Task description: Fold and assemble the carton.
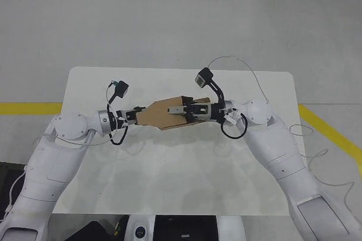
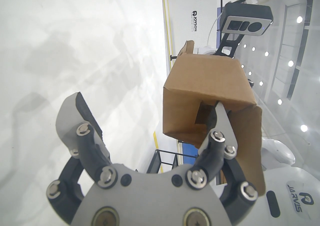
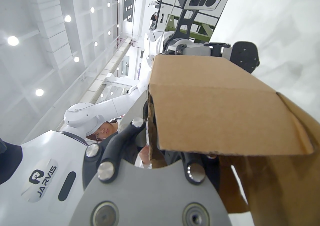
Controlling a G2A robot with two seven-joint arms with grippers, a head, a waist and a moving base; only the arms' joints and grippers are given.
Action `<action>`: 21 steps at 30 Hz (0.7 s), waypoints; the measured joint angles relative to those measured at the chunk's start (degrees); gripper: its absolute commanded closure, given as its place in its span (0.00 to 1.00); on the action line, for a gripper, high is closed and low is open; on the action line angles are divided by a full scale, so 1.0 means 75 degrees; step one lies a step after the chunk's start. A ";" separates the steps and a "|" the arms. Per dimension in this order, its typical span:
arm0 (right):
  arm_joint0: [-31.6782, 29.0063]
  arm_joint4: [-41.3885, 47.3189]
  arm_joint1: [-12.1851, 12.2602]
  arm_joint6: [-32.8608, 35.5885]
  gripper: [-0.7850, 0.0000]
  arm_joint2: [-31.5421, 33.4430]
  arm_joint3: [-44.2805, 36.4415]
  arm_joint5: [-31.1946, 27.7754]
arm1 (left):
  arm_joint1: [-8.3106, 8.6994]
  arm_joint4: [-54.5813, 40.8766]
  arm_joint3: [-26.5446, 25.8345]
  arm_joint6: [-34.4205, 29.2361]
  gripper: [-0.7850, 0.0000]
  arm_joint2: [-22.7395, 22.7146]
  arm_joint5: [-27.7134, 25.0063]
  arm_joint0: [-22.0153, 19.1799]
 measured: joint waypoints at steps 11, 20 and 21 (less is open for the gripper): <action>-0.0075 -0.0503 0.0115 -0.0175 1.00 0.0302 0.0322 0.0044 | 0.0078 0.0058 0.0224 0.0030 0.00 -0.0414 -0.0017 0.0008; -0.0256 -0.1125 0.0207 -0.0401 1.00 0.0367 0.0246 0.0400 | 0.0158 -0.0055 -0.0155 -0.0044 0.00 -0.0780 0.0056 0.0231; -0.0267 -0.1133 0.0204 -0.0418 1.00 0.0350 0.0226 0.0422 | 0.0159 -0.0067 -0.0228 -0.0068 0.00 -0.0772 0.0053 0.0251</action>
